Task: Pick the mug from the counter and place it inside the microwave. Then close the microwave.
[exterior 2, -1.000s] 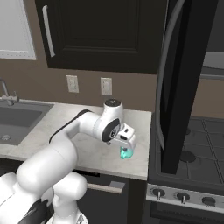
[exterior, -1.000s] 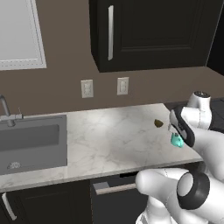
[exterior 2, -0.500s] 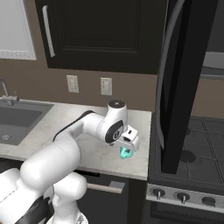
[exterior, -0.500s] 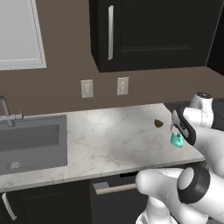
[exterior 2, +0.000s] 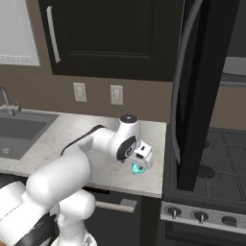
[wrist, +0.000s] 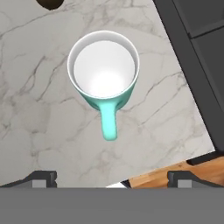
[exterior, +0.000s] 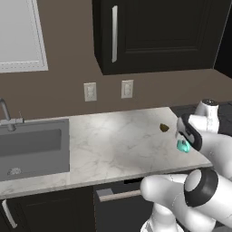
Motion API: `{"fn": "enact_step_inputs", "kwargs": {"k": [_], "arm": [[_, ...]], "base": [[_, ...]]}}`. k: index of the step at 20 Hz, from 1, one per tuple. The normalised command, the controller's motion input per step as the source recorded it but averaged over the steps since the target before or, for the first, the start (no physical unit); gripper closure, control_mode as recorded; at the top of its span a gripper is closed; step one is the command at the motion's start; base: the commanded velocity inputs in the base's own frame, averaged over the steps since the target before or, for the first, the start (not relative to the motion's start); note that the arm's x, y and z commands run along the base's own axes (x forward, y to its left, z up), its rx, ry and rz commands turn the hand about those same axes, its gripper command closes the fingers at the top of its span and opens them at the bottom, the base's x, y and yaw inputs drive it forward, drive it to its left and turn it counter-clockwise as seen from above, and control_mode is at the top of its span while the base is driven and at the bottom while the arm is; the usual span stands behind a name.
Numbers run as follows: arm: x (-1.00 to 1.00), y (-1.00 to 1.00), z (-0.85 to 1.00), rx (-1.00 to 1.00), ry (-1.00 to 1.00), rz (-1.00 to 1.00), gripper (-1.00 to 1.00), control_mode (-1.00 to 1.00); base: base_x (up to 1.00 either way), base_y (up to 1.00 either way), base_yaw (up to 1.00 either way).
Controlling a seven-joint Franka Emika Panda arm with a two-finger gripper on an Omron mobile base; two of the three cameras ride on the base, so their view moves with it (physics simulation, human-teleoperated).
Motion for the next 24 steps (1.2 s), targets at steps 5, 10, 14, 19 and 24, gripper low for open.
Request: {"fn": "enact_step_inputs", "kwargs": {"k": [5, 10, 14, 19, 24], "arm": [[0.08, 0.00, -0.20, 0.00, -0.01, 0.00, -1.00, -1.00], [0.11, 0.00, -0.10, 0.00, -0.02, 0.00, -1.00, -1.00], [0.14, 0.00, -0.02, 0.00, -0.04, 0.00, -1.00, -1.00], [0.19, 0.00, -0.01, 0.00, -0.06, 0.00, -1.00, -1.00], [0.06, -0.03, -0.01, 0.00, -0.01, 0.00, -1.00, -1.00]], "base": [[0.00, 0.00, 0.00], [0.00, 0.00, 0.00], [0.00, 0.00, 0.00], [0.00, 0.00, 0.00], [0.00, 0.00, 0.00]]}}
